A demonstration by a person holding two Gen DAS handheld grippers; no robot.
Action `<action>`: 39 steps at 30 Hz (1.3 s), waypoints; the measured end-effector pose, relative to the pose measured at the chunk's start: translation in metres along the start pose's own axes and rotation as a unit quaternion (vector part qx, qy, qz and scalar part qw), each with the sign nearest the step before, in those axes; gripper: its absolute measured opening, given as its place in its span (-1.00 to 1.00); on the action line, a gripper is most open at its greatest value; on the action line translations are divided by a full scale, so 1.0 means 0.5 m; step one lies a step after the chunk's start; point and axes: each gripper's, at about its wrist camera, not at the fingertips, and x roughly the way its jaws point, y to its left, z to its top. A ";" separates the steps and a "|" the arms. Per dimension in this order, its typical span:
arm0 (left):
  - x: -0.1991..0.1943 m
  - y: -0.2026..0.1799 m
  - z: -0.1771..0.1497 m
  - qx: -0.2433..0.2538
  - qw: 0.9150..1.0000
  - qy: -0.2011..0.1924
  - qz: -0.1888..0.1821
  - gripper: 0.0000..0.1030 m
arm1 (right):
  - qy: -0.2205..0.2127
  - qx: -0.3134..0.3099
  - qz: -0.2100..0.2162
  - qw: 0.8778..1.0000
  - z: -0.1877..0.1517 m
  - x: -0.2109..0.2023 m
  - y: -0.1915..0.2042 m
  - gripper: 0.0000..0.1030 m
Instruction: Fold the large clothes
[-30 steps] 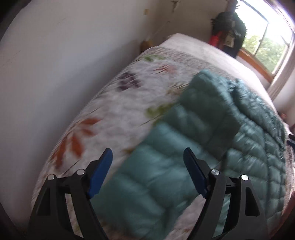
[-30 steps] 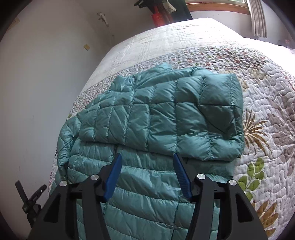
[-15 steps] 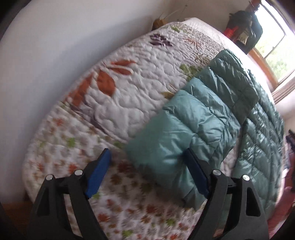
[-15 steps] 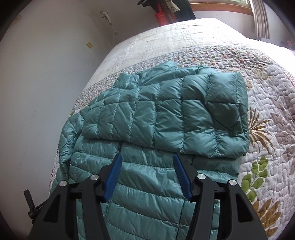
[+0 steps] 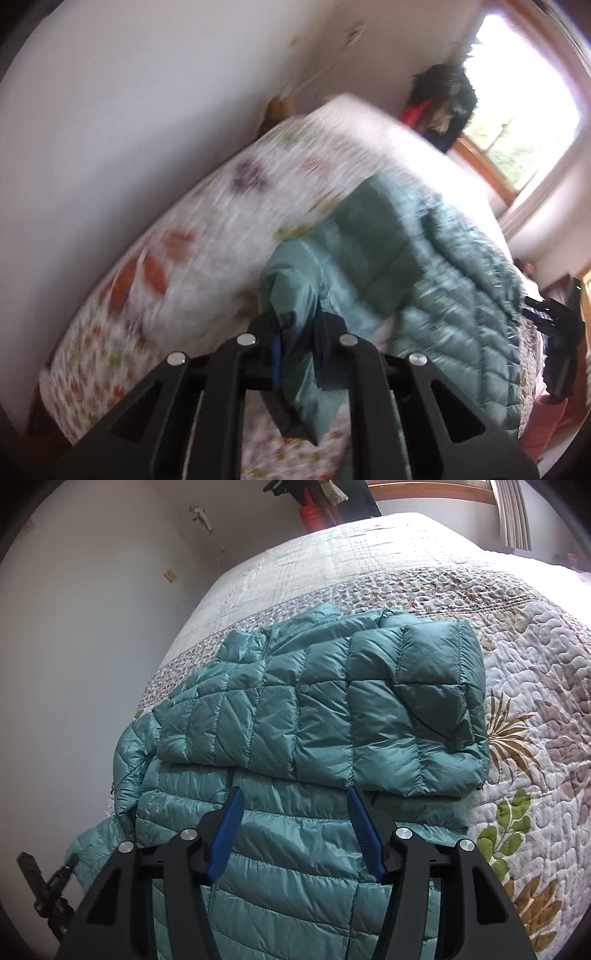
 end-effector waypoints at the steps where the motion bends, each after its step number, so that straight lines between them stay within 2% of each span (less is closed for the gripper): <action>1: -0.006 -0.036 0.015 0.023 1.000 -0.009 -0.009 -0.79 | -0.001 0.001 -0.001 1.000 0.001 -0.002 -0.002 0.13; 3: 0.000 -0.108 0.039 0.062 0.997 -0.015 -0.032 -0.79 | -0.004 0.005 -0.003 1.000 0.002 -0.005 -0.007 0.14; 6: 0.023 -0.228 0.056 0.129 0.989 -0.006 -0.076 -0.79 | -0.007 0.008 -0.006 1.000 0.004 -0.009 -0.013 0.14; 10: 0.079 -0.385 0.050 0.203 0.969 0.024 -0.136 -0.79 | -0.012 0.012 -0.011 1.000 0.008 -0.015 -0.021 0.13; 13: 0.128 -0.486 0.040 0.244 0.954 0.041 -0.168 -0.79 | -0.014 0.015 -0.015 1.000 0.010 -0.016 -0.028 0.13; 17: 0.197 -0.584 0.033 0.271 0.937 0.077 -0.208 -0.79 | -0.012 0.020 -0.017 1.000 0.012 -0.011 -0.039 0.13; 23: 0.296 -0.676 0.014 0.298 0.921 0.110 -0.224 -0.76 | -0.005 0.026 -0.024 0.999 0.015 0.004 -0.052 0.13; 25: 0.317 -0.687 0.019 0.302 0.913 0.113 -0.250 -0.68 | -0.003 0.027 -0.025 0.999 0.017 0.010 -0.056 0.13; 26: 0.324 -0.692 0.024 0.308 0.908 0.107 -0.262 -0.53 | -0.001 0.028 -0.025 0.999 0.017 0.013 -0.058 0.13; 27: 0.326 -0.695 0.027 0.311 0.907 0.100 -0.266 -0.34 | 0.000 0.029 -0.026 0.999 0.017 0.014 -0.060 0.13; 29: 0.316 -0.690 0.040 0.309 0.909 0.079 -0.270 -0.15 | 0.001 0.030 -0.027 0.999 0.017 0.017 -0.063 0.13; 32: 0.272 -0.661 0.061 0.289 0.904 0.060 -0.308 0.01 | -0.002 0.029 -0.028 0.999 0.018 0.017 -0.066 0.13; 35: 0.225 -0.615 0.078 0.285 0.910 0.016 -0.301 0.18 | 0.000 0.026 -0.020 0.999 0.016 0.018 -0.060 0.13; 39: 0.199 -0.528 0.106 0.276 0.926 -0.035 -0.254 0.27 | 0.017 0.013 0.017 1.000 0.008 0.030 -0.037 0.15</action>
